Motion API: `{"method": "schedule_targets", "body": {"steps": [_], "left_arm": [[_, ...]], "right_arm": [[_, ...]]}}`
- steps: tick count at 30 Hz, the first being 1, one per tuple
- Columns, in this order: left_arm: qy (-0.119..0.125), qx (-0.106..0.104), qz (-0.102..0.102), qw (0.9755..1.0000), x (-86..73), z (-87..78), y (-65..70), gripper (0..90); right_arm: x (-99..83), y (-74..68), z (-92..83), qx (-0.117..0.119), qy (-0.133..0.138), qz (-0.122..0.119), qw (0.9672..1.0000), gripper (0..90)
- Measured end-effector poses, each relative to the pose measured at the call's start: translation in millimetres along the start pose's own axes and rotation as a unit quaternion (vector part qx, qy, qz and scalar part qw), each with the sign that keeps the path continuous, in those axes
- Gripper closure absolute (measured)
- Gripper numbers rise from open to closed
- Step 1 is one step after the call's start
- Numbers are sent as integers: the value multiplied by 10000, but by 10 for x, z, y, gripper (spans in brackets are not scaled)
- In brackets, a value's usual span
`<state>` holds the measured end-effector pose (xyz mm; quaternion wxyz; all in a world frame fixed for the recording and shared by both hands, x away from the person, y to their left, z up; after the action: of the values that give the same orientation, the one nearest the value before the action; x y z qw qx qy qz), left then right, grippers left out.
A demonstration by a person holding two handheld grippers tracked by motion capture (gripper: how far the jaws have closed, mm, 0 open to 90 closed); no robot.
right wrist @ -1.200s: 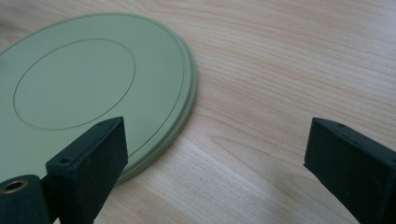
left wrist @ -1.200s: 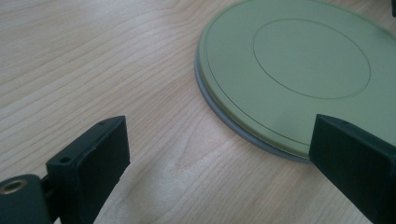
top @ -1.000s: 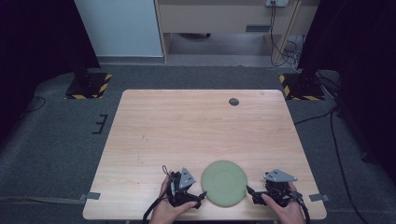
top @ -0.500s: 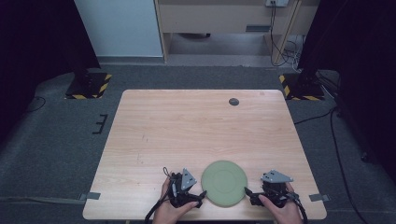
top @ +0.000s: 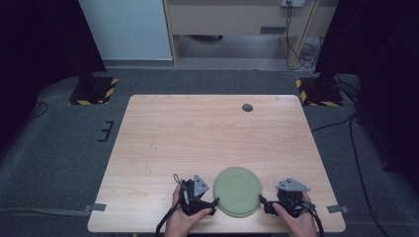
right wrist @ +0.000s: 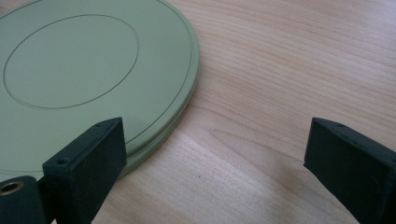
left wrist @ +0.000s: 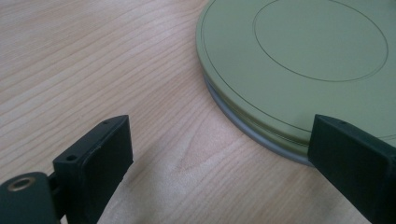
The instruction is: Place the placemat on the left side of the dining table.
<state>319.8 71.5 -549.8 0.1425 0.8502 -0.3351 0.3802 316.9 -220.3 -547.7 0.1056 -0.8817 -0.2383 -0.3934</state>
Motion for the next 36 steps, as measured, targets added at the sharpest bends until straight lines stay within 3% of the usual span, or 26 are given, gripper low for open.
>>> {"method": "schedule_targets", "body": {"steps": [7, 10, 15, 25, 32, 36], "left_arm": [[36, -6, -63, 10000, 50, 33, -58, 48], [133, -65, -94, 9998, 74, 4, -55, 79], [66, -95, -76, 9999, 75, 18, -32, 88], [62, -27, -80, 9999, 127, 58, -48, 117], [3, -94, -222, 9997, 137, 105, -101, 64], [-48, -74, -200, 9998, 173, 130, -121, 57]], "right_arm": [[29, 18, 46, -104, 38, 158, 9998, 54], [27, 31, 26, -42, 75, 185, 9998, 65], [-5, 59, -27, -1, 71, 220, 9997, 66], [13, 12, 41, -15, -28, 129, 9999, 59], [35, 42, 70, -108, -30, 186, 9998, 44], [52, 56, 89, -178, -19, 225, 9996, 45]]}}
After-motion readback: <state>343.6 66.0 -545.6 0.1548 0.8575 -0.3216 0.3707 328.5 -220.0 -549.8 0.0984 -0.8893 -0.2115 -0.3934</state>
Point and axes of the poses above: each handheld gripper's, and its own axes: z roughly forward along the jaws, x roughly out of its top, y roughly to its right, the point moved 3 cm from there along z, roughly forward along the jaws
